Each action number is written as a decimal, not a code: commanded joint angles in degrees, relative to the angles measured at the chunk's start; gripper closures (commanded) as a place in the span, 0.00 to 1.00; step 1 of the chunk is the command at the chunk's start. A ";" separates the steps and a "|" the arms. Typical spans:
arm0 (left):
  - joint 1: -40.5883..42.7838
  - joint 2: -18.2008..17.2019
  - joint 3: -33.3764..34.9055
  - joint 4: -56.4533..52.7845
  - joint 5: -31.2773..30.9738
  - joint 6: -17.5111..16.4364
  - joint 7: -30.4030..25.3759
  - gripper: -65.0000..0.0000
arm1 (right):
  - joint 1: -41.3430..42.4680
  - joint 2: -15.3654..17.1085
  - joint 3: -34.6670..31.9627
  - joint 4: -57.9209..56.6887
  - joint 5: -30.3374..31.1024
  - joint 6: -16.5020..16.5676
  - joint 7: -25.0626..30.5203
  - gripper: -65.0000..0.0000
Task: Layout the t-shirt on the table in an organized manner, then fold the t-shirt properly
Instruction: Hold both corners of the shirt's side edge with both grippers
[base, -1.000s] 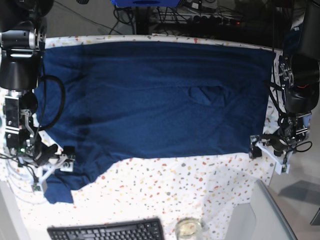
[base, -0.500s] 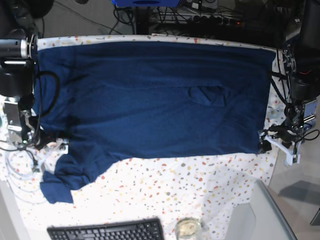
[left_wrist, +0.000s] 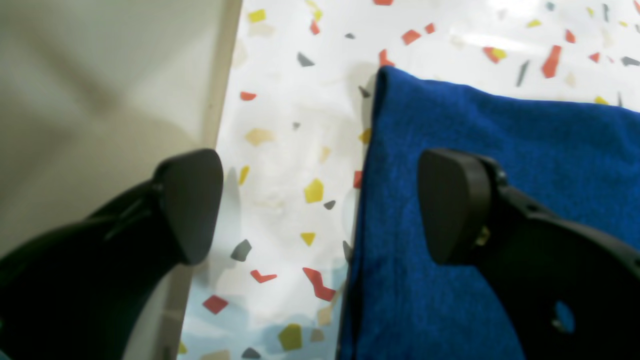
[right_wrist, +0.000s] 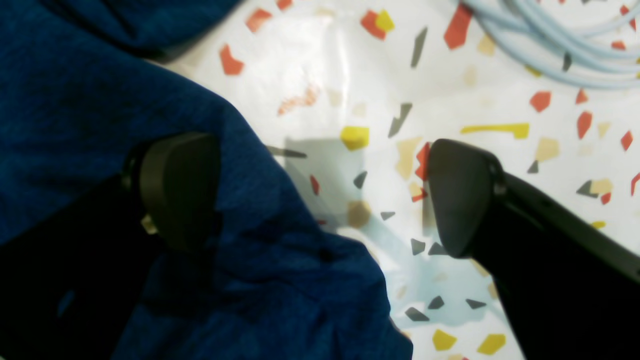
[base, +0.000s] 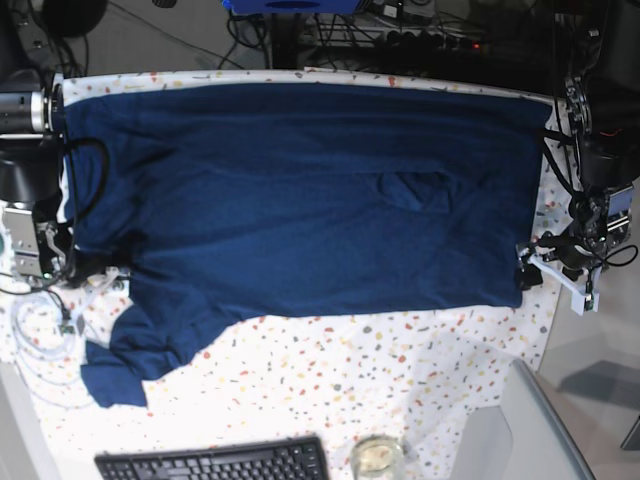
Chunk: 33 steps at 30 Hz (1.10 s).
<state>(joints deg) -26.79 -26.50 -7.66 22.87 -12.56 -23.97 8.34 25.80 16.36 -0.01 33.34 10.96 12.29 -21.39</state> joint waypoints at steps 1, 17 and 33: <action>-1.39 -1.15 -0.03 0.91 -0.85 -0.08 -1.35 0.11 | 1.93 0.48 0.14 0.72 0.16 1.20 0.95 0.05; -1.57 -0.88 0.06 0.91 -0.50 -0.08 -1.35 0.11 | 1.93 0.48 0.23 0.99 0.16 1.90 0.77 0.92; -3.76 1.84 0.50 1.43 -0.32 7.22 -1.44 0.11 | -3.08 -1.20 5.24 18.31 0.34 1.82 -2.31 0.67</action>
<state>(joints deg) -29.28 -23.35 -7.07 23.51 -12.40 -16.86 8.12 21.19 14.72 5.04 50.70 11.00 14.00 -24.67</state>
